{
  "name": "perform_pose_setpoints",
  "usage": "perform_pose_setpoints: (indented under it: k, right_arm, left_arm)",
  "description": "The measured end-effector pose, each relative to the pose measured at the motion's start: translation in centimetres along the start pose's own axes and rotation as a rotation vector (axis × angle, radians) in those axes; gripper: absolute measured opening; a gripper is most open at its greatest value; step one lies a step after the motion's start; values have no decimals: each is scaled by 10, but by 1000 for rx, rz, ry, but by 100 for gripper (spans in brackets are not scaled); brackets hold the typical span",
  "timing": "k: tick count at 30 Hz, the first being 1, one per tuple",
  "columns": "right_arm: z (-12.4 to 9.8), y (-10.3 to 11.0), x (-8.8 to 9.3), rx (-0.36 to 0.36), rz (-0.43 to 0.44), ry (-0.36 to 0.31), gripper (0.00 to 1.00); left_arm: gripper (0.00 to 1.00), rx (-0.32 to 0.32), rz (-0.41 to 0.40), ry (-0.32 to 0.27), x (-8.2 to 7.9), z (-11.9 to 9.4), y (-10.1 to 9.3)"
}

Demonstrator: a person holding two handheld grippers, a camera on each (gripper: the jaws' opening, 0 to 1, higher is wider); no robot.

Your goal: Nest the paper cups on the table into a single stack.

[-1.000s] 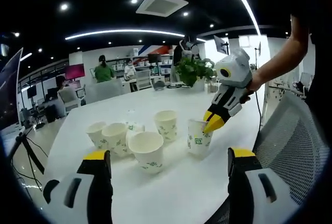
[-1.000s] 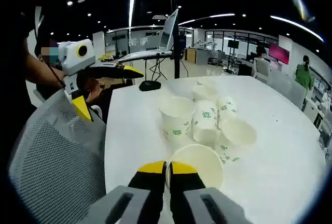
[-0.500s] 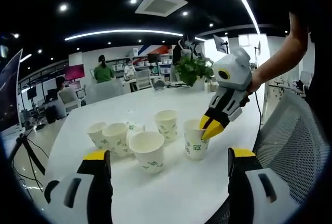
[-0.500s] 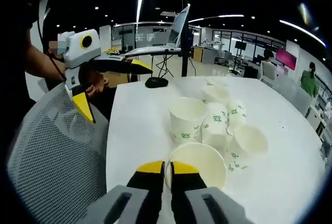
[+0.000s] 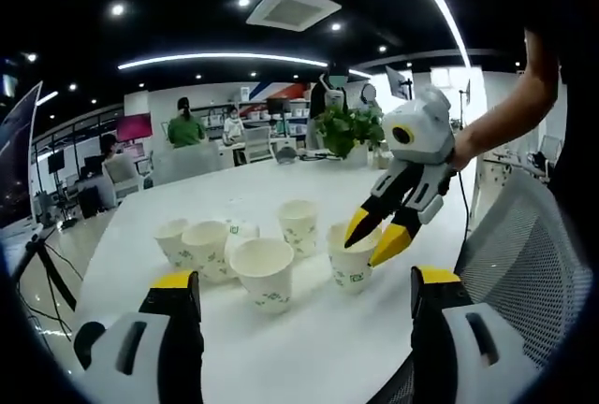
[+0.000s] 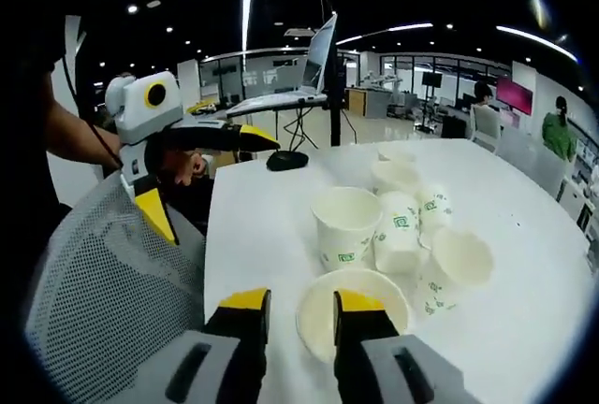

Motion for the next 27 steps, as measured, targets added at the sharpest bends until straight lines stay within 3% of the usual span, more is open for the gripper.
perform_pose_setpoints:
  k: [6,11,15,22,27]
  right_arm:
    - [-14,-3,-13,45,39,-66,36]
    - [-27,-7,-18,98,58,-112,49]
    - [-42,-16,-22,180,14,-152,63]
    - [-71,-24,-14,272,65,-199,85]
    - [-93,-32,-5,367,83,-223,94]
  left_arm:
    - [93,5,-5,10,1,1,-2]
    - [93,4,-6,12,0,1,-2]
    - [93,2,-7,8,-1,1,-2]
    - [93,-4,-27,-8,-3,1,-1]
    - [94,9,-28,-9,-3,2,-3]
Point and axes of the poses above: the point that each gripper's makers call its tool centre point, and the gripper's own axes: z roughly forward along the fingers, y roughly to its left, x roughly out of its underside, the point moved 1 cm from there along -z, roughly backward along the fingers, and after that the axes turned 9 degrees about -y, right-handed, at the moved point
